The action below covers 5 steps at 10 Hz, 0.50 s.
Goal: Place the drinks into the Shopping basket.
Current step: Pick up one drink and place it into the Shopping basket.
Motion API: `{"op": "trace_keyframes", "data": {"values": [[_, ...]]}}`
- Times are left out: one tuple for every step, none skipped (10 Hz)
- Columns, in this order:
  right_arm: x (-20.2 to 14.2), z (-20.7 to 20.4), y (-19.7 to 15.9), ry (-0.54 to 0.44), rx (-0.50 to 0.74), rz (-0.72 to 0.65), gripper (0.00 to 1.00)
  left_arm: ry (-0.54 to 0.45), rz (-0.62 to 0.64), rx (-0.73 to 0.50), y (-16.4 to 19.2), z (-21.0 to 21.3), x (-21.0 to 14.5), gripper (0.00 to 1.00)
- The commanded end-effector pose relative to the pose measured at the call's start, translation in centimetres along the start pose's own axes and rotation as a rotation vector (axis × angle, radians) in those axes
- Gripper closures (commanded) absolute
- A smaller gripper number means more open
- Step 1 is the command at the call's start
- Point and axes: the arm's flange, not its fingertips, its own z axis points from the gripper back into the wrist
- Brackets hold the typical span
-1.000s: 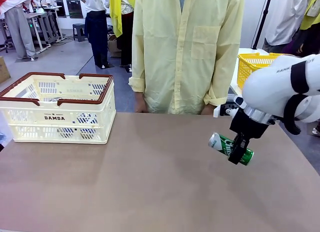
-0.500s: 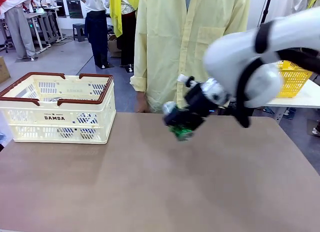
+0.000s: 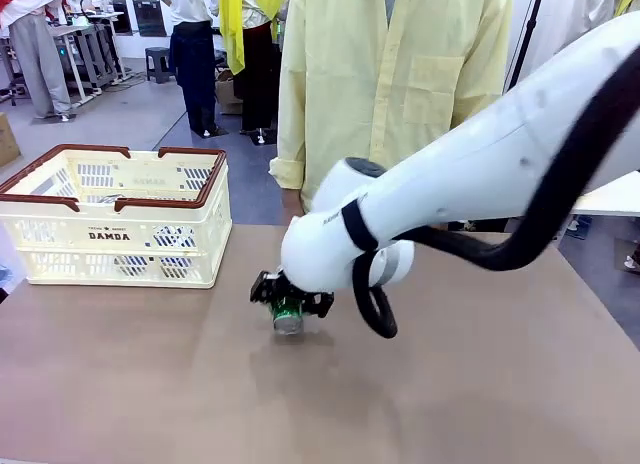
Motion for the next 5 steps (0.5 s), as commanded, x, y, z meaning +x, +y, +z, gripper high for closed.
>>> {"op": "trace_keyframes", "data": {"values": [[2.0, 1.5, 6.7, 0.113, -0.044, 0.009, 1.0, -0.003, 0.013, -0.001, -0.2, -0.1, -0.1, 0.0], [1.9, 2.0, 6.6, 0.107, -0.033, 0.024, 1.0, -0.003, 0.013, -0.001, -0.2, -0.1, -0.1, 0.0], [2.0, 2.6, 6.4, 0.089, -0.033, 0.045, 1.0, -0.003, 0.013, -0.001, -0.2, -0.1, -0.1, 0.0], [0.3, 0.0, 4.0, 0.098, -0.053, 0.016, 1.0, -0.003, 0.013, -0.001, -0.2, -0.1, -0.1, 0.0], [0.3, 0.0, 4.0, 0.098, -0.053, 0.016, 1.0, -0.003, 0.013, -0.001, -0.2, -0.1, -0.1, 0.0]]}}
